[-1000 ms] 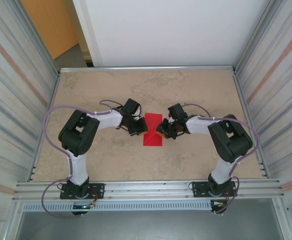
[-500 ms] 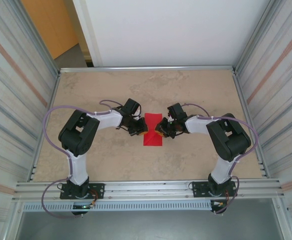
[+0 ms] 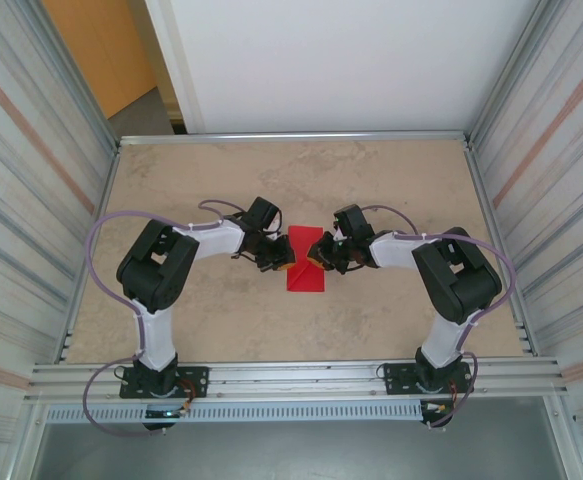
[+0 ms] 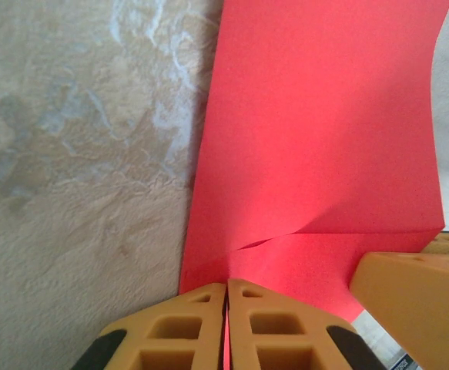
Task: Fold a paper plane with a square sheet of paper (pick it up from the middle)
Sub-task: Pick up the paper from the center of the table, then turn over the paper at the center of the table.
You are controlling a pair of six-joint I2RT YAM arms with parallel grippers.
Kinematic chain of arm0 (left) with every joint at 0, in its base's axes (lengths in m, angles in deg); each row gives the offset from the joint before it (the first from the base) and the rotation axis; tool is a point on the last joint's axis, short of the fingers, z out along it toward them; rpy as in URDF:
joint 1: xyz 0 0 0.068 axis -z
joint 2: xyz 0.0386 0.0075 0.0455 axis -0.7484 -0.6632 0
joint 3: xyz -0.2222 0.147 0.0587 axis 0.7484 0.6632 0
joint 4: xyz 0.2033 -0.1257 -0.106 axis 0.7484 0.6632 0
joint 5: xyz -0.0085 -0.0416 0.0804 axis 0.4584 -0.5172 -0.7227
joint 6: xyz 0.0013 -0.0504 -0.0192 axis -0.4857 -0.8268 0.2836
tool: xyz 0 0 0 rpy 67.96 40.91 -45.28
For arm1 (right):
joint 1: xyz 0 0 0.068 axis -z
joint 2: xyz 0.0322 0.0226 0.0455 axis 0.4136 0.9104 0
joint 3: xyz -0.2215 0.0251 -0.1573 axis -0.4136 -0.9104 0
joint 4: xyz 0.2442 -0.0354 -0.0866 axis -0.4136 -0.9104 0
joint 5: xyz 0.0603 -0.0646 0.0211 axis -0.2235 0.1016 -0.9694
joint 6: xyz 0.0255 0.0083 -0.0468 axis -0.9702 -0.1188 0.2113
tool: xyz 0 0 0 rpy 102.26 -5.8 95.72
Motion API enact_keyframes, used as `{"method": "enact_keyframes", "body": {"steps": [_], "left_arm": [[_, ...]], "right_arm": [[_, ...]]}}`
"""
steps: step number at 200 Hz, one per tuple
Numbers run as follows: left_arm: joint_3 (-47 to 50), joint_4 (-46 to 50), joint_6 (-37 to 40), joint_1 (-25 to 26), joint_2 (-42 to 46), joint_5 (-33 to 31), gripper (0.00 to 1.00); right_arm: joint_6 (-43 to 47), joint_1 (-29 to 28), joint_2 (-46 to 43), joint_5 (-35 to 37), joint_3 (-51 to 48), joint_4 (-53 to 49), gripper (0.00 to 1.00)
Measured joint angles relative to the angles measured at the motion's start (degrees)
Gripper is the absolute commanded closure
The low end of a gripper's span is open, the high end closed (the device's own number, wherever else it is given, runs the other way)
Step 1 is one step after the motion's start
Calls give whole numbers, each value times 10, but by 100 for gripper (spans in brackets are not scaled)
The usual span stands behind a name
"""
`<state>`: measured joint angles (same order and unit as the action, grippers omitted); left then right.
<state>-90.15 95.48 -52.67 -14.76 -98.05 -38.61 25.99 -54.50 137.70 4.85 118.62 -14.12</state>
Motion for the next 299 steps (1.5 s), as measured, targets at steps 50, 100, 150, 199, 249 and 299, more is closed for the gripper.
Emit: {"method": "enact_keyframes", "body": {"steps": [50,100,150,199,249,299], "left_arm": [[0,2,0,-1,4,2,82],[3,11,3,-29,48,2,65],[55,-23,-7,-85,180,24,32],[90,-115,-51,-135,258,127,13],[90,-240,-112,-134,268,221,9],[90,-299,-134,-113,268,270,12]], "right_arm": [[0,-3,1,-3,-1,12,90],[3,-2,-1,-4,-2,18,95],[48,21,-78,-13,-1,18,96],[66,57,-166,-74,25,49,95],[34,71,-178,-149,55,118,94],[-10,71,-178,-190,57,170,93]]}}
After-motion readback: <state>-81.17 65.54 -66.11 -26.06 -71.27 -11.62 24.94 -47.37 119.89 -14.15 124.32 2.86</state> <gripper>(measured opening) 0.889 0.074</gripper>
